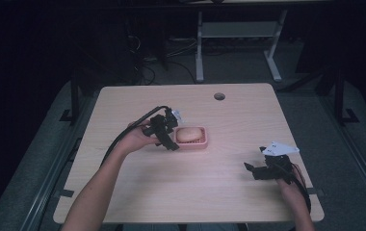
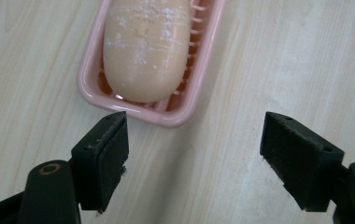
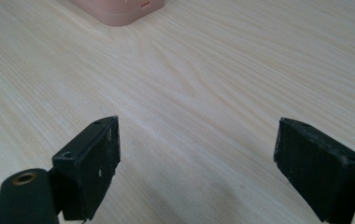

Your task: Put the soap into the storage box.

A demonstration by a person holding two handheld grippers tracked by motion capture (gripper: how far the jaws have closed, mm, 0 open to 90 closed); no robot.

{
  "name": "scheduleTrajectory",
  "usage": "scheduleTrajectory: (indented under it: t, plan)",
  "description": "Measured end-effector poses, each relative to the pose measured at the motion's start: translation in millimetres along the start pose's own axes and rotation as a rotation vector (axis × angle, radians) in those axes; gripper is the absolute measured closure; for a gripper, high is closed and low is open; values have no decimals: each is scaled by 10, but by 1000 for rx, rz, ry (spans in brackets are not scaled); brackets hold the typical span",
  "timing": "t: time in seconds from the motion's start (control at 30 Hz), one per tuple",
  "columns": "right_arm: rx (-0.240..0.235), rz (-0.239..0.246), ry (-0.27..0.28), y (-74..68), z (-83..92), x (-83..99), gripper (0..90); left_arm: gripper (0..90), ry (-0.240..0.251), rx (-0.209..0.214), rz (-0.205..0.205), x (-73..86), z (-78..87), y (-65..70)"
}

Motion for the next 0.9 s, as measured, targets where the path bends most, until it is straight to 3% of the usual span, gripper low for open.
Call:
scheduleTrajectory:
  t: [0.9]
  plan:
    - [5,0,-14,-6,-21,-11,139,227,15,10,19,367,72,126]
Point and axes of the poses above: each handheld gripper's, and its own axes: z roughly backward along the jaws, x roughly out of its underside, y roughly to its right, the point moved 1 cm from there along -z, roughly forward along the jaws, and after that the axes turned 12 degrees about z, right-handed, at the moved point
